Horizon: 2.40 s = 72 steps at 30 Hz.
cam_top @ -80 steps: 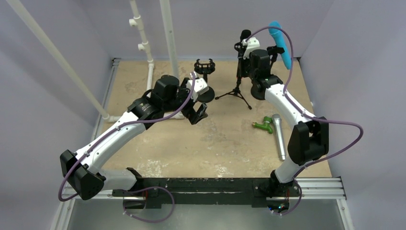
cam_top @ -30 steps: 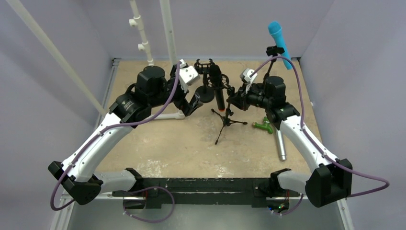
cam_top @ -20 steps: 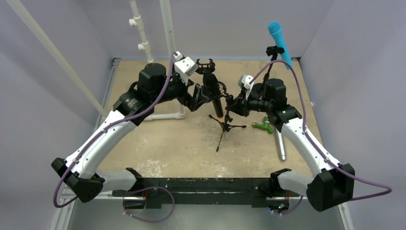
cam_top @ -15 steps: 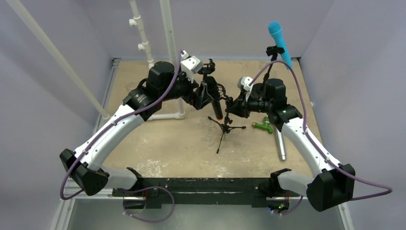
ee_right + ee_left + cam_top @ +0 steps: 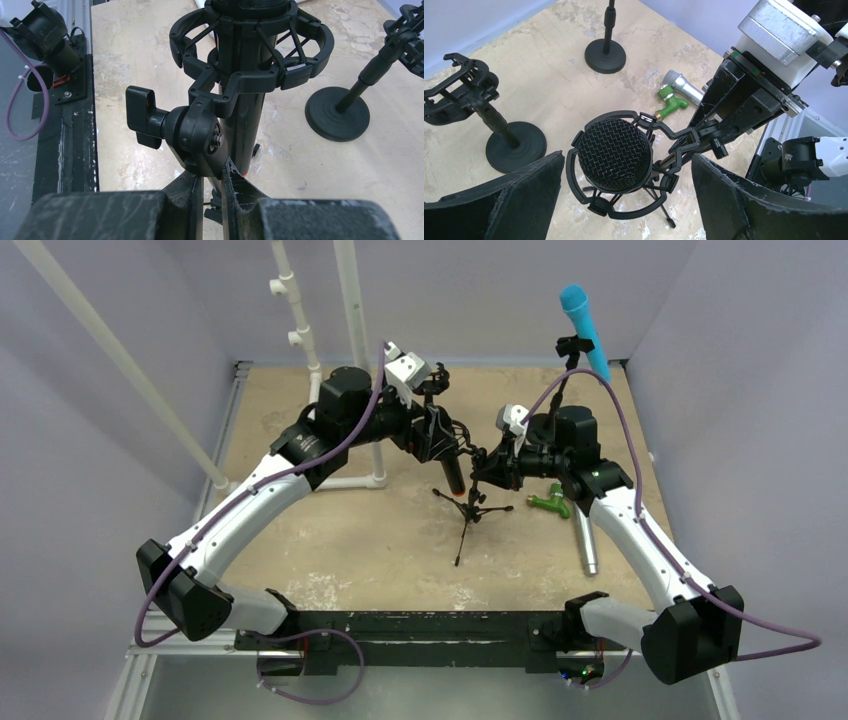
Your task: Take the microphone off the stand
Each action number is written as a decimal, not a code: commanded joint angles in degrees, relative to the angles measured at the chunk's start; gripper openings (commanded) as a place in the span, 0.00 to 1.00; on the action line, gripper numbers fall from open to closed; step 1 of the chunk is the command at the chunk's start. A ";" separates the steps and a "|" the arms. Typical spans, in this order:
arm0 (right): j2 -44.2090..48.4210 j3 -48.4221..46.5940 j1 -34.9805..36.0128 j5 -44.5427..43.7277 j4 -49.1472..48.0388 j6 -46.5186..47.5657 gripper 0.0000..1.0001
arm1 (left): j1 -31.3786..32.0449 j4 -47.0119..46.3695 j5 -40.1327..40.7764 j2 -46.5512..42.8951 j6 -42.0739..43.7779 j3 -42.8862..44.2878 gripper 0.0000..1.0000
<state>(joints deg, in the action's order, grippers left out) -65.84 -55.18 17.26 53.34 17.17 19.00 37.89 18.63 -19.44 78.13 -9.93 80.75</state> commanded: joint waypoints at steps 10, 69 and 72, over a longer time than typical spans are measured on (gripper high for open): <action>-0.12 0.68 0.76 2.44 8.98 -3.68 0.00 | -0.34 -4.70 -0.50 3.15 -0.21 -0.41 0.86; 2.05 2.49 0.76 -7.53 8.30 -2.66 0.11 | -2.07 14.40 -0.86 -3.63 13.88 31.60 0.00; 1.83 1.99 0.77 -7.58 8.70 -2.48 0.24 | -2.07 15.57 -0.81 -4.03 14.39 33.37 0.00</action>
<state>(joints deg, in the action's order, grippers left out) -63.57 -54.24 18.02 48.84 17.93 18.41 36.32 34.02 -20.80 76.14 2.00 109.95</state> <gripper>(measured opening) 0.175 0.519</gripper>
